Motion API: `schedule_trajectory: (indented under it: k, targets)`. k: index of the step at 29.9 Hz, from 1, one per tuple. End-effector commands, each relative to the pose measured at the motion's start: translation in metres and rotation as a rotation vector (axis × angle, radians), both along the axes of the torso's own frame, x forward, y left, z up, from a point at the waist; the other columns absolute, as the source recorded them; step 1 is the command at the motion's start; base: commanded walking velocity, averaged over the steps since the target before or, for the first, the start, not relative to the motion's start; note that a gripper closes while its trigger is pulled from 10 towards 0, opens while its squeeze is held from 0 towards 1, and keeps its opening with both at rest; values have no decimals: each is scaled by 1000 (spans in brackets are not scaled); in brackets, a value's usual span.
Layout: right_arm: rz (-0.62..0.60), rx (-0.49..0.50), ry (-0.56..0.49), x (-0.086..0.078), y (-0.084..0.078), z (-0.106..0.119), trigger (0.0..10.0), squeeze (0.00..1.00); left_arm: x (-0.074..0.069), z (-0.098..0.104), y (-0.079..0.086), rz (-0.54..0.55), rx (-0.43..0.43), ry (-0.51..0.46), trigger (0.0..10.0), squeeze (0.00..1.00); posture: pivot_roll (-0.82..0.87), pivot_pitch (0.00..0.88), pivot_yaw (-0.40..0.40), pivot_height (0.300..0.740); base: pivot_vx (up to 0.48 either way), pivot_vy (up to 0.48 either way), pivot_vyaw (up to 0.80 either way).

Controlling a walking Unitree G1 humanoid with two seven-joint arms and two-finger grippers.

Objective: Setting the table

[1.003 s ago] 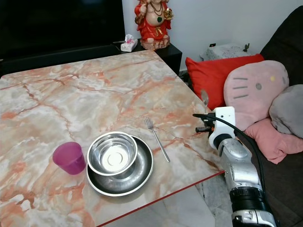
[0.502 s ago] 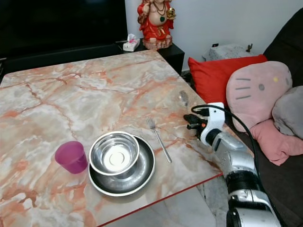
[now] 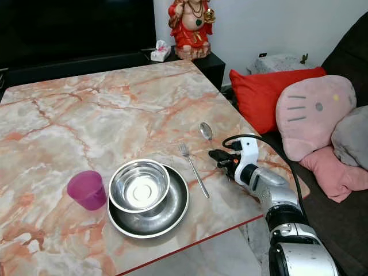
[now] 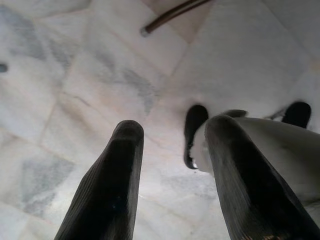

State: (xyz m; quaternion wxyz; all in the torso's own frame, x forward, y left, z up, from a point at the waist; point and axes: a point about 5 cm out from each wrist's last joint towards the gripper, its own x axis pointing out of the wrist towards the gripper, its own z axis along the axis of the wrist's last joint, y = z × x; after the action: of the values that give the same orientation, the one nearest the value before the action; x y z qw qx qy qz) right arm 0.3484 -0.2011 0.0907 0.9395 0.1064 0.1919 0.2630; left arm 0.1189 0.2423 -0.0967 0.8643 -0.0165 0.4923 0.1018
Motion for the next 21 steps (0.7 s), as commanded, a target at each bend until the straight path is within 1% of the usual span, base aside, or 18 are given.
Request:
schedule_trajectory:
  k: [1, 4, 7, 8, 12, 15, 21]
  targets:
    - [2, -22, -3, 2, -1, 1, 10000, 0, -5, 1, 7, 11, -2, 5, 10000, 0, 70, 21, -10, 740, 0, 0, 0]
    - [27, 24, -5, 1, 3, 0, 10000, 0, -1, 4, 15, 16, 5, 1, 10000, 0, 71, 21, -11, 740, 0, 0, 0]
    - [30, 30, -2, 0, 5, -2, 10000, 0, 3, 6, 18, 18, 9, -5, 10000, 0, 74, 23, -11, 740, 0, 0, 0]
    - [32, 32, 1, 0, 6, -4, 10000, 0, 6, 7, 18, 17, 9, -9, 10000, 0, 74, 23, -11, 740, 0, 0, 0]
    - [43, 50, 3, -1, 10, -6, 10000, 0, 12, 7, 14, 13, 4, -15, 10000, 0, 80, 24, -11, 740, 0, 0, 0]
    - [34, 43, 17, -2, 11, -9, 10000, 0, 16, 7, 11, 9, 0, -16, 10000, 0, 80, 24, -11, 740, 0, 0, 0]
    - [25, 54, 36, -5, 11, -15, 10000, 0, 16, 7, 11, 11, 0, -8, 10000, 0, 82, 28, -10, 740, 0, 0, 0]
